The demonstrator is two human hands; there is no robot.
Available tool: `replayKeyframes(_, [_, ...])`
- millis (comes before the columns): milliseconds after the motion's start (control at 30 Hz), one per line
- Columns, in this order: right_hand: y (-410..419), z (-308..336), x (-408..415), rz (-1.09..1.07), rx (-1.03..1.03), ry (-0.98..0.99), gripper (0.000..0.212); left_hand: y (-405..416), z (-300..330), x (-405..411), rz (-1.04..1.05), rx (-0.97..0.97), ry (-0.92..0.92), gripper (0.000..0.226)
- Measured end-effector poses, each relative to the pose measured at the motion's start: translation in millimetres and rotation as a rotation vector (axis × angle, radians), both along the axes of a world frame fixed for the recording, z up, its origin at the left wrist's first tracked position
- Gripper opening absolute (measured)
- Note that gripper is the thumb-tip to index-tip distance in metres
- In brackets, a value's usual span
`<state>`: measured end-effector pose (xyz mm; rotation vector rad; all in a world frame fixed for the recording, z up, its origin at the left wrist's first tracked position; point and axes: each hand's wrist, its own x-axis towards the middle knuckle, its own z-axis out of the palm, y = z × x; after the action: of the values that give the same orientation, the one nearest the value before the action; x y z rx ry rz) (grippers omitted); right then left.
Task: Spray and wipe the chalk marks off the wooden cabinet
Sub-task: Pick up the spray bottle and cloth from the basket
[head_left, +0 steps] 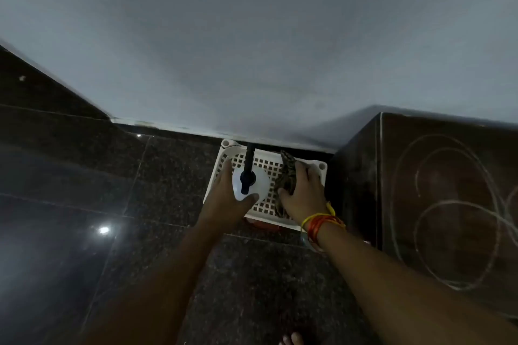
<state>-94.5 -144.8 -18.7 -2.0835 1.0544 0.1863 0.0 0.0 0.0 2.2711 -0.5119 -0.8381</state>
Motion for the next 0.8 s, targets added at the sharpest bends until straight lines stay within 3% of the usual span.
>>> replayKeyframes(400, [-4.6, -50.4, 15.1, 0.049, -0.006, 0.224, 0.082, -10.4, -27.9, 9.5, 0.037, -0.198, 0.021, 0.077])
replayKeyframes(567, [-4.6, -60.7, 13.8, 0.125, -0.061, 0.239, 0.064, -16.2, -30.9, 10.1, 0.012, -0.220, -0.024, 0.061])
replayKeyframes(700, [-5.1, -59.6, 10.2, 0.137, -0.145, 0.103, 0.045, -19.2, -31.4, 7.1, 0.039, -0.241, -0.030, 0.058])
replayKeyframes(800, [-4.7, -48.3, 10.8, 0.110, -0.178, 0.001, 0.044, -20.5, -26.2, 4.2, 0.090, -0.244, -0.029, 0.049])
